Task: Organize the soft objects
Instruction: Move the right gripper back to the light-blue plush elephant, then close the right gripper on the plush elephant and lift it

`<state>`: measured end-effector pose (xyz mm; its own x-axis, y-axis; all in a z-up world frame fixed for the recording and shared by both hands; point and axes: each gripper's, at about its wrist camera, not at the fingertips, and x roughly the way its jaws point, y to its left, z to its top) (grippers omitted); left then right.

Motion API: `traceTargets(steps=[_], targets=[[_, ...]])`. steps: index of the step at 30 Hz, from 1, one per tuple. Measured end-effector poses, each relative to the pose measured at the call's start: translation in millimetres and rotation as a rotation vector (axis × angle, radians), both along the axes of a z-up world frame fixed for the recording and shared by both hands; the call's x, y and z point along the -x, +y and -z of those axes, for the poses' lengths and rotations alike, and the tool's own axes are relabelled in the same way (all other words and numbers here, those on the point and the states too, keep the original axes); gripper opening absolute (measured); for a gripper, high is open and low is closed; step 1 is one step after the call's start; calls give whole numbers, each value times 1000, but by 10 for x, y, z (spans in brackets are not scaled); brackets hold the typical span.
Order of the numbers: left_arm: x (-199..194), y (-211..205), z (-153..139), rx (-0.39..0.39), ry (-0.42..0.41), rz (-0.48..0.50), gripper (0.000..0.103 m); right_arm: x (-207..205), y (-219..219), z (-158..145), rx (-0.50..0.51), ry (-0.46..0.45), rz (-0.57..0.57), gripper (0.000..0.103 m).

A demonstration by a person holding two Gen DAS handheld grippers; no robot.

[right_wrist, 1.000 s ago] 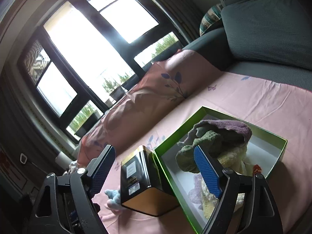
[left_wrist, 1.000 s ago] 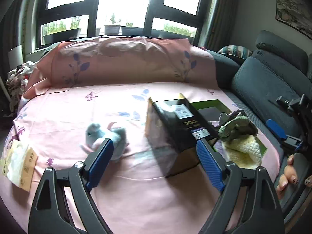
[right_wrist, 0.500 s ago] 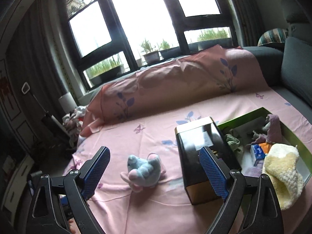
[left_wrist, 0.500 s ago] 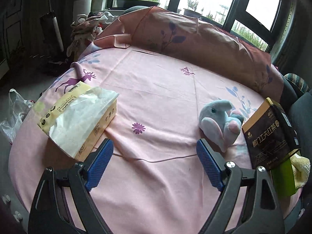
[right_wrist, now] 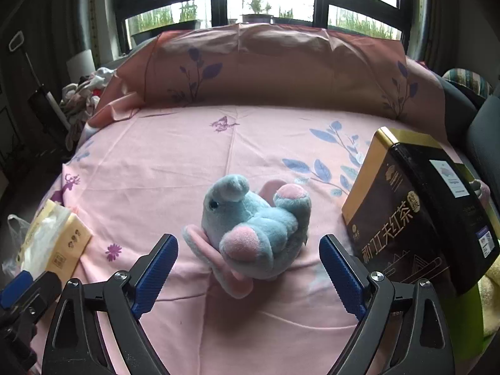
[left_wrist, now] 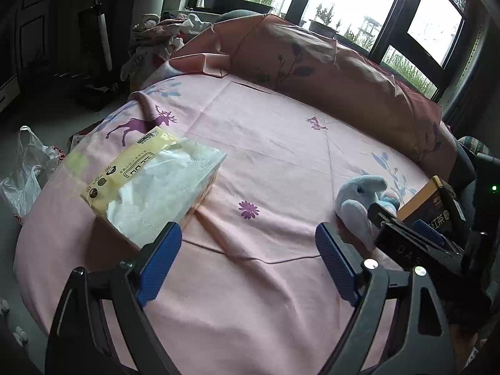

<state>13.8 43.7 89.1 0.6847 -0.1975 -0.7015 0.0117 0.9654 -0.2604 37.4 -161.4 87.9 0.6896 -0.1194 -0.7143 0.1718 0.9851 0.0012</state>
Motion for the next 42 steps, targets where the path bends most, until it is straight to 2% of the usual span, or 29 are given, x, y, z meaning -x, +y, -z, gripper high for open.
traceTargets(steps=[5, 8, 11, 12, 17, 19, 22, 25, 26, 27, 29, 30, 35, 38, 42], targets=[[-2, 25, -26, 7, -6, 3, 87, -150, -83, 155, 26, 38, 59, 82], [-22, 34, -24, 18, 4, 0, 87, -167, -145, 202, -61, 47, 35, 51], [-26, 17, -34, 33, 4, 10, 87, -99, -111, 135, -39, 39, 29, 38], [-22, 5, -36, 31, 4, 14, 87, -64, -99, 106, -47, 45, 14, 36], [-36, -35, -20, 11, 27, 28, 87, 243, -53, -49, -290, 87, -171, 36], [-33, -25, 5, 38, 43, 43, 87, 344, 44, -99, -305, 114, -278, 36], [-29, -48, 42, 42, 70, 51, 87, 443, 149, -99, -273, 142, -370, 36], [-16, -146, 61, -18, 85, 68, 87, 442, 143, -61, -229, 176, -337, 38], [-3, -174, 60, -29, 86, 77, 87, 434, 84, -58, -231, 183, -311, 46], [6, -197, 60, -27, 85, 89, 87, 438, 35, -62, -244, 181, -291, 59], [25, -217, 48, -21, 90, 102, 88, 455, -84, -90, -287, 159, -272, 71], [33, -221, 40, -14, 91, 116, 88, 460, -131, -97, -309, 154, -256, 74], [112, -231, 39, 22, 102, 178, 91, 475, -284, -41, -451, 160, -222, 79], [116, -257, 105, 57, 156, 232, 91, 452, -315, 82, -574, 200, -222, 81], [126, -372, 251, 37, 236, 307, 91, 365, -246, 250, -622, 259, -199, 81]])
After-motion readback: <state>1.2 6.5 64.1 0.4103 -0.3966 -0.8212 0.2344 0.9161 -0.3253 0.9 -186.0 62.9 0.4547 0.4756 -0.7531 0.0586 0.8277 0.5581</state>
